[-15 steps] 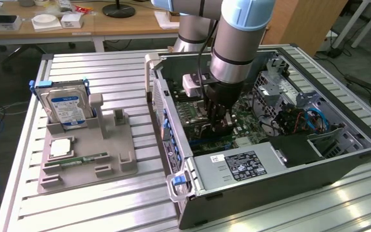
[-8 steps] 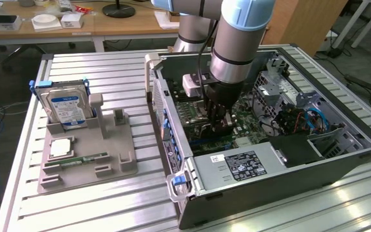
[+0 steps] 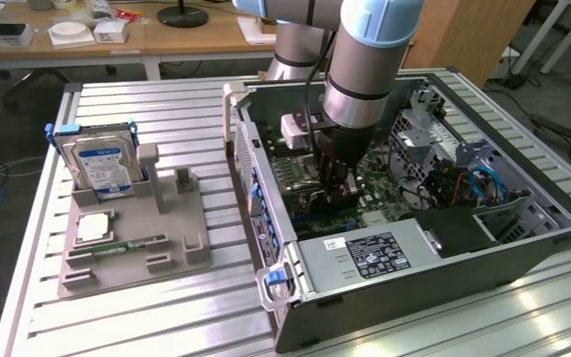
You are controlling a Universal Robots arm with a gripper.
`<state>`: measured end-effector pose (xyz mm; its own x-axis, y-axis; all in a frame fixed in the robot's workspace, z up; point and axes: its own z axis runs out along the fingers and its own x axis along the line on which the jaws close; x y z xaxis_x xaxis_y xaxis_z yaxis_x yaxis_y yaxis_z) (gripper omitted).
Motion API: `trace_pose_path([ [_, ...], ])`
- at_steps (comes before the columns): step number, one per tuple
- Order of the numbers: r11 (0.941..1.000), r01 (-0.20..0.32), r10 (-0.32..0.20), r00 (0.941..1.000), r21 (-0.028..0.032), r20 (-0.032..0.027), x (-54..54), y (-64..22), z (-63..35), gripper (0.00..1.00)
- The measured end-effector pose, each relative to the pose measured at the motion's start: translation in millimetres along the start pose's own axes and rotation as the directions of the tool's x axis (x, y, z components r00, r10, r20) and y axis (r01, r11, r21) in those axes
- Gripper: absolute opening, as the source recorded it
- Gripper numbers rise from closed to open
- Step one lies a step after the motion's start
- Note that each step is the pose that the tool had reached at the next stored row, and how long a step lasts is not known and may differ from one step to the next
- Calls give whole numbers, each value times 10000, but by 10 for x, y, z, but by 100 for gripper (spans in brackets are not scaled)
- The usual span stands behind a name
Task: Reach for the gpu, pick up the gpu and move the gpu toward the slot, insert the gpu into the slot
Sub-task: 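Insert the gpu into the slot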
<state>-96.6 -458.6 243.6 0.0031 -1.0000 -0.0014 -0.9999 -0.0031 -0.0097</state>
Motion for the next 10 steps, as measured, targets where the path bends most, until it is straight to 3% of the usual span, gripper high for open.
trace_pose_path([
  [10, 10000, 0, 0, 10000, 0, 1, -8, 0, 2, 26],
])
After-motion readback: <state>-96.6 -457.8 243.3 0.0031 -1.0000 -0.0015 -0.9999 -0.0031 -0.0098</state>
